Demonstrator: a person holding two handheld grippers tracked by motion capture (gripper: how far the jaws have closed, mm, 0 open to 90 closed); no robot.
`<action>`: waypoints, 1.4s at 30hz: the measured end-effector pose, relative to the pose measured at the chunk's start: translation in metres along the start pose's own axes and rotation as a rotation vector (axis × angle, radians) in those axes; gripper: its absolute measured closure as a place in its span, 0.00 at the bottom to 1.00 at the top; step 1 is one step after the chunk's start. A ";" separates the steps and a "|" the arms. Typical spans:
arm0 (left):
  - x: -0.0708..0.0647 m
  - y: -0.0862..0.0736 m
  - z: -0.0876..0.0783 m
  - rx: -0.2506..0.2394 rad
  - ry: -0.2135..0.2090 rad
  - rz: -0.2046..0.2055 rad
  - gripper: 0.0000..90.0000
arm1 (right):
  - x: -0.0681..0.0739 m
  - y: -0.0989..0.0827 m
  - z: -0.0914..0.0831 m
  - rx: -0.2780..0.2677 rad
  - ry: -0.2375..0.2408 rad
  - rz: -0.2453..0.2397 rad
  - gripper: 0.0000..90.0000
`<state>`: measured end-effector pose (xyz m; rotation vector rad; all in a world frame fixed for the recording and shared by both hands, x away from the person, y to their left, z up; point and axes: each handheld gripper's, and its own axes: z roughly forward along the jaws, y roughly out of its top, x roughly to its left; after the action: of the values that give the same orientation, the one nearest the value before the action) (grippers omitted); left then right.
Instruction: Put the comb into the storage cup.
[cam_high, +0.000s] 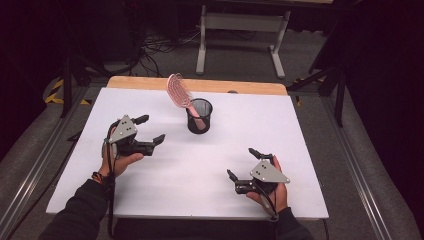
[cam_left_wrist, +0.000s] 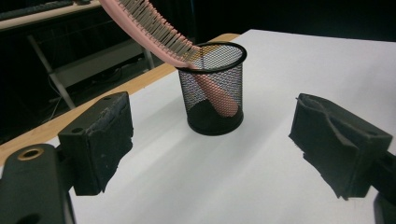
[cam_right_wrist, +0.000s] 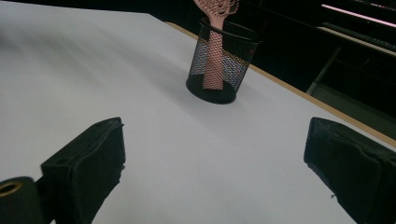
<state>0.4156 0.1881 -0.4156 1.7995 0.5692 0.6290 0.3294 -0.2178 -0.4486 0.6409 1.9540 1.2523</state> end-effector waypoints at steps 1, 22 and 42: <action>-0.001 -0.001 0.000 0.001 -0.005 0.000 0.15 | -0.001 0.000 0.001 0.004 -0.001 -0.006 0.07; -0.032 -0.013 -0.008 0.020 -0.059 0.073 0.14 | 0.005 0.003 -0.004 -0.004 -0.001 -0.025 0.06; -0.047 -0.036 -0.026 0.070 -0.076 0.145 0.13 | 0.004 0.001 -0.014 -0.017 -0.002 -0.023 0.06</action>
<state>0.3603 0.1858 -0.4498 1.9344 0.4161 0.6432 0.3165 -0.2223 -0.4448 0.6093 1.9417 1.2527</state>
